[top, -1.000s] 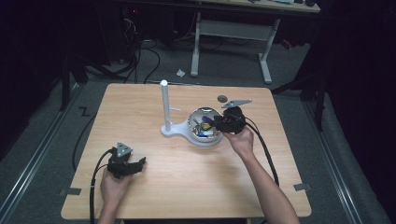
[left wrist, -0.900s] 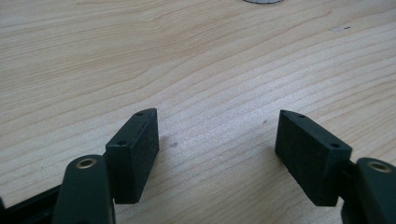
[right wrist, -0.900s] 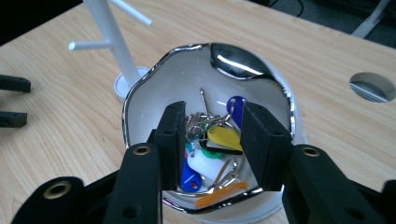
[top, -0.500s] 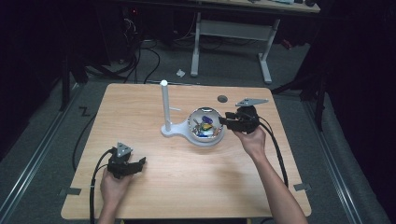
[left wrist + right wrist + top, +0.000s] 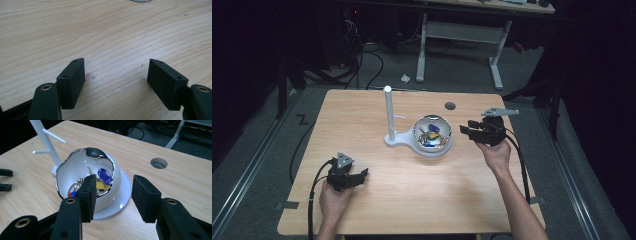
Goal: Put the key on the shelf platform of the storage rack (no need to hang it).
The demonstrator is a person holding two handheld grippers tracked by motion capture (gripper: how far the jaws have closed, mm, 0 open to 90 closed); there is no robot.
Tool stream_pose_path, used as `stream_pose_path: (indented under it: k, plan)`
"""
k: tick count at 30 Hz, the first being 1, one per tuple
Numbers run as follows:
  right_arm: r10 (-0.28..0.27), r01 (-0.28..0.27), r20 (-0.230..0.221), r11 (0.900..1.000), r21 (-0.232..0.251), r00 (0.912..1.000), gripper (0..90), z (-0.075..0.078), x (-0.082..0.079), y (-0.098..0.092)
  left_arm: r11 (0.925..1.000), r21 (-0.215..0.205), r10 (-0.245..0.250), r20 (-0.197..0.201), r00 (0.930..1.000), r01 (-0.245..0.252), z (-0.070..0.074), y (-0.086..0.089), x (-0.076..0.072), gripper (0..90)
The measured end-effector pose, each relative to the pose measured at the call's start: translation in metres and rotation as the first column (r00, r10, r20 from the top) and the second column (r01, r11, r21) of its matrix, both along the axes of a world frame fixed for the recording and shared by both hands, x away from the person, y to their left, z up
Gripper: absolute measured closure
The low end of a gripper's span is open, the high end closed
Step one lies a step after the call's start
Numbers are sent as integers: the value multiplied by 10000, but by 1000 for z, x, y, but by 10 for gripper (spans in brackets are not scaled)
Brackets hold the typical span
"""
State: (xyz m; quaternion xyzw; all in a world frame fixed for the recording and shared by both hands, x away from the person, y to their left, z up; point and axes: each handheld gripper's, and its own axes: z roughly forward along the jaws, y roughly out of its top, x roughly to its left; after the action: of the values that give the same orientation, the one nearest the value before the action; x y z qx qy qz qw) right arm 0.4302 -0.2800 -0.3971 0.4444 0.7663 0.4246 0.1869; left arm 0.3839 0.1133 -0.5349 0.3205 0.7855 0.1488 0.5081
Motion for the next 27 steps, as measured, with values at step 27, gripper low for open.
stream_pose_path:
  k: [27]
  plan:
    - [-883,875,324,9958,269,9956,538,-3,-40,-43,10000,4,9,-7,10000,-9,0,0,0,307]
